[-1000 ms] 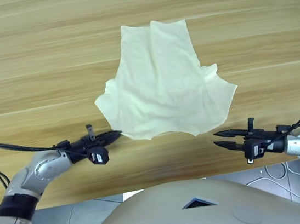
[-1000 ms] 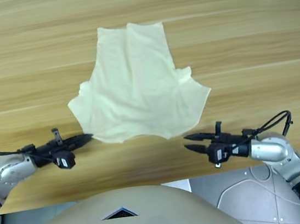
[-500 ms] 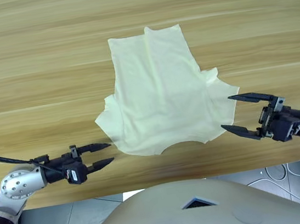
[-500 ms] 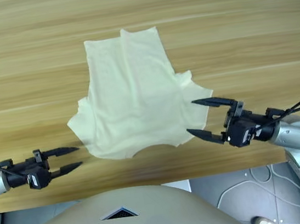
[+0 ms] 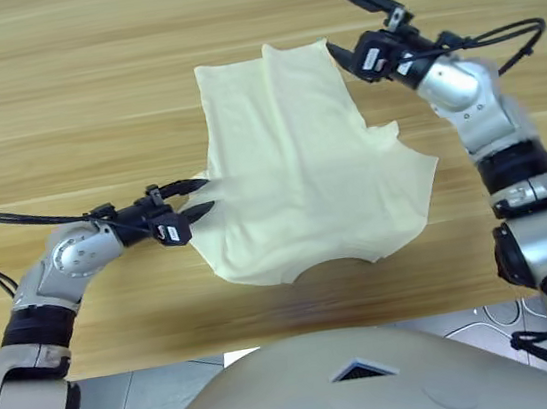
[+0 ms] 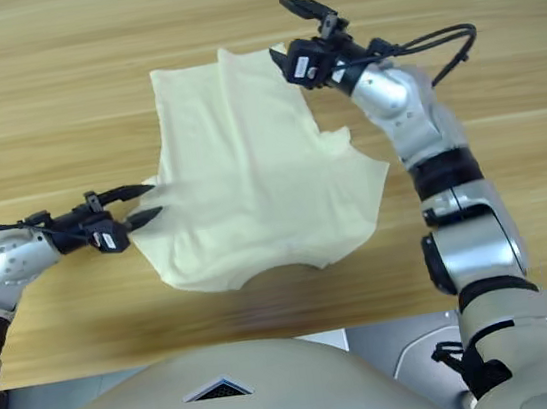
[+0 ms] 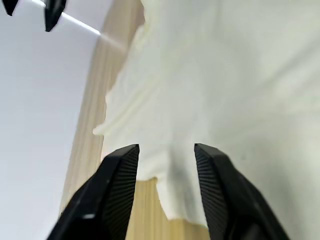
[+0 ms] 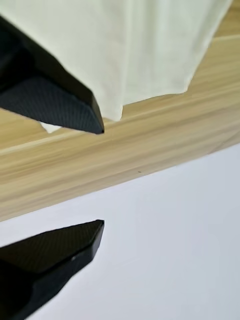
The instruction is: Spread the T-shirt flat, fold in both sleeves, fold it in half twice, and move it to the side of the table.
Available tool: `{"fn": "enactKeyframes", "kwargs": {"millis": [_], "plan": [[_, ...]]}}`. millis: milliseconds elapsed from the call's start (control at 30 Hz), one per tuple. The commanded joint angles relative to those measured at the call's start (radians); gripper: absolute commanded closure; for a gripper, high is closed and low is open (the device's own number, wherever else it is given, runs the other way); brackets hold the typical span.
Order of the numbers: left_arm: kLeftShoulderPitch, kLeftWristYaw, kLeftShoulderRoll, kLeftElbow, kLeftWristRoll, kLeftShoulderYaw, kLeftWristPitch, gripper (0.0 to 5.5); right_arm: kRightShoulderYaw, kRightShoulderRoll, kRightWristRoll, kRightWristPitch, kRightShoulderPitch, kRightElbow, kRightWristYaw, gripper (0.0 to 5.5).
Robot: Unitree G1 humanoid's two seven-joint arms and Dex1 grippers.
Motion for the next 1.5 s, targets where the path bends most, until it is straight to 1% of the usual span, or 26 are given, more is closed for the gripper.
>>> {"fn": "enactKeyframes", "kwargs": {"millis": [33,100,133,200,233,300,333,500,833,967,1200,1500], "plan": [[-0.023,0.073,0.032,0.068,0.177,-0.048,0.019,4.11,0.099,0.09,-0.125,0.06,-0.199,0.339,-0.106,3.05],[-0.018,0.095,0.049,0.099,0.231,-0.071,0.027,4.42,0.132,0.128,-0.162,0.102,-0.258,0.465,-0.144,3.4],[-0.014,0.107,0.054,0.11,0.247,-0.081,0.029,4.5,0.145,0.144,-0.176,0.123,-0.277,0.511,-0.16,3.47],[-0.01,0.117,0.06,0.114,0.259,-0.098,0.03,4.89,0.166,0.165,-0.196,0.162,-0.3,0.575,-0.187,3.89],[-0.007,0.115,0.062,0.102,0.254,-0.104,0.031,5.13,0.174,0.172,-0.204,0.18,-0.303,0.596,-0.197,4.19],[0.004,0.105,0.058,0.067,0.232,-0.114,0.033,5.42,0.181,0.19,-0.208,0.217,-0.294,0.628,-0.205,4.58],[0.008,0.101,0.056,0.051,0.22,-0.116,0.035,5.49,0.182,0.197,-0.207,0.227,-0.285,0.637,-0.205,4.7],[0.013,0.076,0.047,-0.014,0.184,-0.125,0.062,5.5,0.219,0.223,-0.232,0.254,-0.216,0.659,-0.199,5.47],[0.022,0.051,0.049,-0.072,0.143,-0.134,0.092,5.5,0.184,0.216,-0.205,0.259,-0.191,0.66,-0.204,5.47],[0.029,0.054,0.052,-0.073,0.145,-0.135,0.096,5.5,0.179,0.192,-0.213,0.286,-0.179,0.665,-0.219,5.47],[0.046,0.082,0.044,-0.054,0.162,-0.138,0.101,5.5,0.141,0.145,-0.184,0.302,-0.166,0.661,-0.216,5.47],[0.051,0.105,0.04,-0.014,0.177,-0.156,0.098,5.5,0.107,0.14,-0.159,0.301,-0.183,0.655,-0.219,5.47]]}}
